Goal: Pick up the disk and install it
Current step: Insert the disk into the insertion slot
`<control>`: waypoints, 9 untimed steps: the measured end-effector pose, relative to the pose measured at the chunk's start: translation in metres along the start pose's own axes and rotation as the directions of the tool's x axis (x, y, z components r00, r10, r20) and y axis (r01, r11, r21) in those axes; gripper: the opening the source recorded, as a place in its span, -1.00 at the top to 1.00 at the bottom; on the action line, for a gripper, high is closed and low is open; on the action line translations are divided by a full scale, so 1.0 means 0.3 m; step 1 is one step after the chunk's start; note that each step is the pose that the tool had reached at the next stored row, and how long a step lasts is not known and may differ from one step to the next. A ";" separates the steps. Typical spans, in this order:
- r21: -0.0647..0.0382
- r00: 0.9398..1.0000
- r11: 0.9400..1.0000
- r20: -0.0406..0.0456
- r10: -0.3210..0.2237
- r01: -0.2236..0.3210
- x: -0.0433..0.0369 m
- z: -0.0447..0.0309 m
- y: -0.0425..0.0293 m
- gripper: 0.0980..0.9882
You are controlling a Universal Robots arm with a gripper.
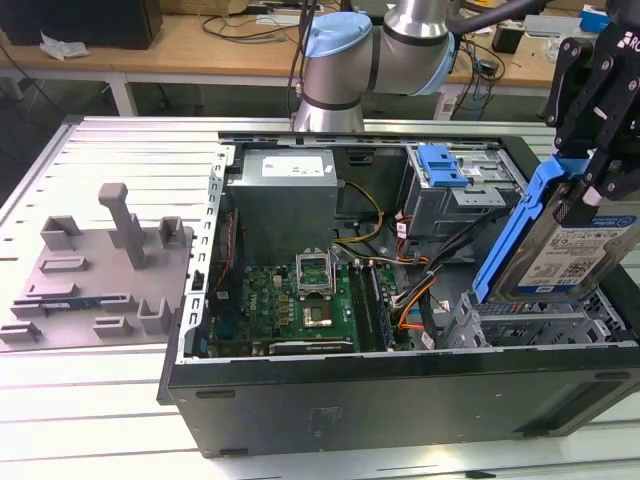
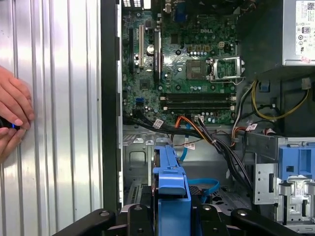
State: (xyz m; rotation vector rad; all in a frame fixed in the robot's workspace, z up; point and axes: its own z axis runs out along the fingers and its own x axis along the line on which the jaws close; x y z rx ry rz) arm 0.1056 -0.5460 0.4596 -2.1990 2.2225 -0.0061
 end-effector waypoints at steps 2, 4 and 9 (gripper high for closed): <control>0.000 1.000 1.000 0.000 0.000 0.000 0.000 0.003 -0.001 0.39; 0.000 1.000 1.000 0.000 0.000 0.000 0.000 0.013 -0.001 0.39; 0.000 1.000 1.000 0.000 0.000 0.000 0.000 0.035 -0.001 0.39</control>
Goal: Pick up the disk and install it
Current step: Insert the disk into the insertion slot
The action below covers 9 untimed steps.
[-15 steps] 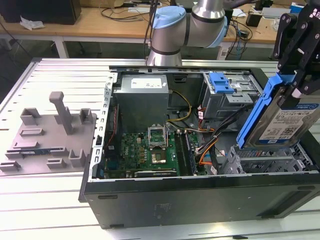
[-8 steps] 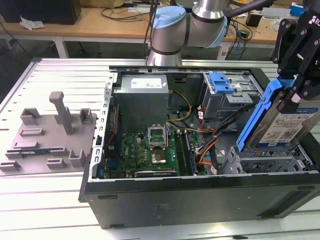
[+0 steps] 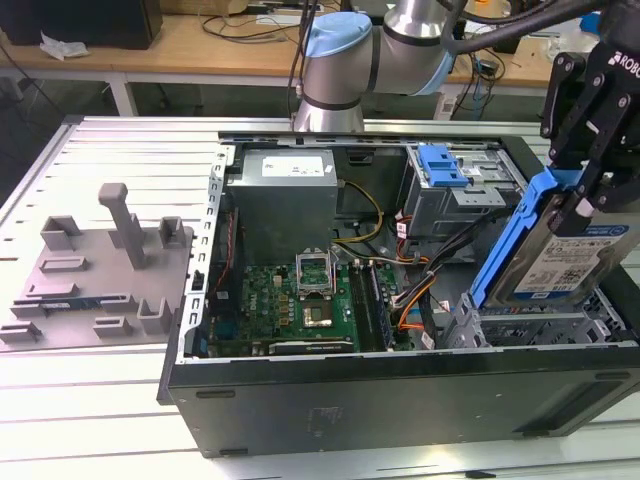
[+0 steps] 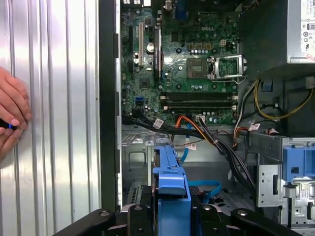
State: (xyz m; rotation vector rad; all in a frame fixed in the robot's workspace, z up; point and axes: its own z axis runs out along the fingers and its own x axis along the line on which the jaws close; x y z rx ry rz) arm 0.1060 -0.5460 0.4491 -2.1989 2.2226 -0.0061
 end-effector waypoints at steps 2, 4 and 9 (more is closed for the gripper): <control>0.000 1.000 1.000 0.000 0.000 0.000 0.000 0.011 0.000 0.39; 0.000 1.000 1.000 0.000 0.000 0.000 0.000 0.031 0.000 0.39; 0.000 1.000 1.000 0.000 0.000 0.000 0.001 0.073 0.001 0.39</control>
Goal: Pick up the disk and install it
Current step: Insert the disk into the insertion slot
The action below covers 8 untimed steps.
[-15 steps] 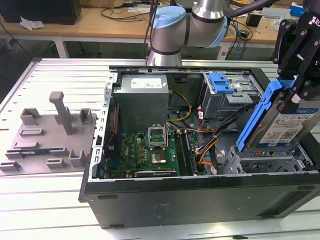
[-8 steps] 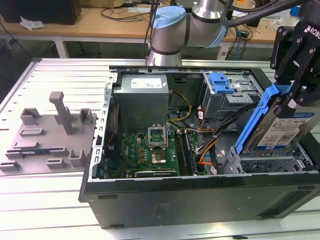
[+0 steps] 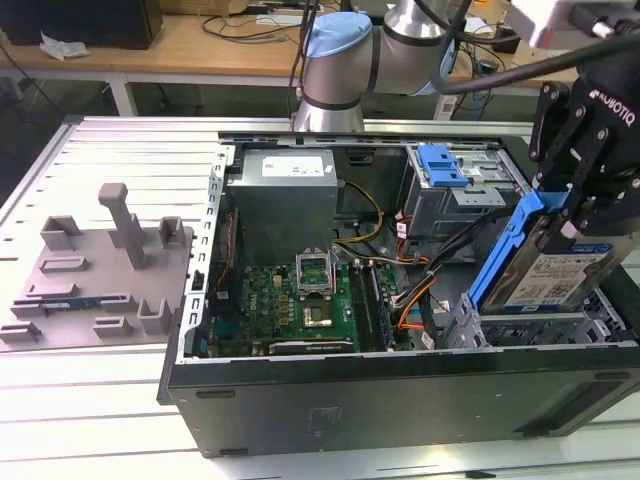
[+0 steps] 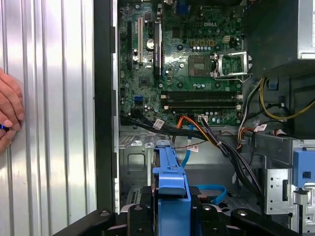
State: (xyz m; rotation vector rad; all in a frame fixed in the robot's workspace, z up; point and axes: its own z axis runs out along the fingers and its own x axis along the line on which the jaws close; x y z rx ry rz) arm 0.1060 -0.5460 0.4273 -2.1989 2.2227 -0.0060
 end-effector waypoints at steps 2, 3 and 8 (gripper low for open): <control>0.000 1.000 1.000 0.000 0.000 0.000 0.000 0.013 0.000 0.39; 0.000 1.000 1.000 0.000 0.000 0.000 0.000 0.021 0.000 0.39; 0.000 1.000 1.000 0.000 0.000 0.000 0.001 0.064 0.001 0.39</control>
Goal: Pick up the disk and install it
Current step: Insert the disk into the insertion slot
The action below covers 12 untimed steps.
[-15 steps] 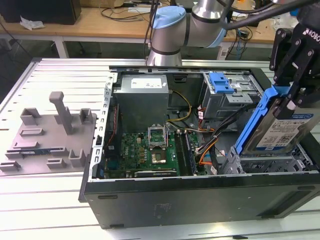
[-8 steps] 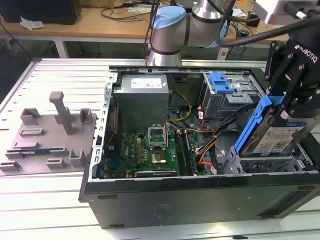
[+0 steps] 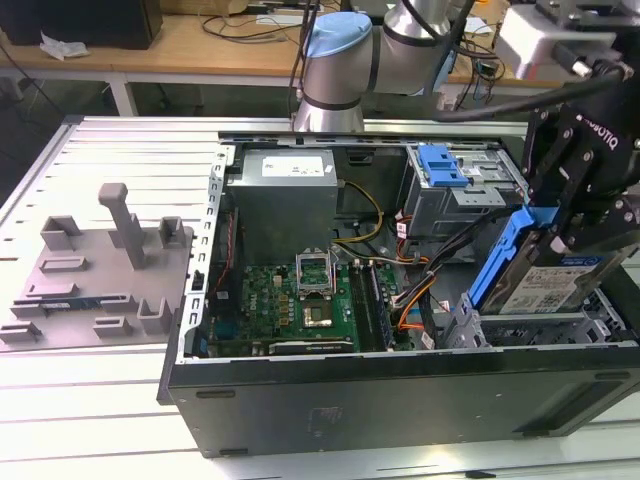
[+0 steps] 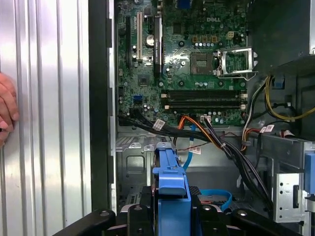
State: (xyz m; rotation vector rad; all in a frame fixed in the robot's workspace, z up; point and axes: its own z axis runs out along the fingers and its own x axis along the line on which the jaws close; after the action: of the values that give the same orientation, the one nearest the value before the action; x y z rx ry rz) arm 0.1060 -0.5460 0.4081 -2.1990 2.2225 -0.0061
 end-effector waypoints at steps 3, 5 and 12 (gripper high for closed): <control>0.000 1.000 1.000 0.000 0.000 0.000 0.000 0.018 0.000 0.39; 0.000 1.000 1.000 0.000 0.000 0.000 0.000 0.021 0.000 0.22; 0.000 1.000 1.000 -0.001 0.000 0.000 -0.002 0.021 0.000 0.22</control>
State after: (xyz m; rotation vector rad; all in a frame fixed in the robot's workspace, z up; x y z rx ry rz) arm 0.1060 -0.5454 0.4017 -2.1998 2.2226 -0.0066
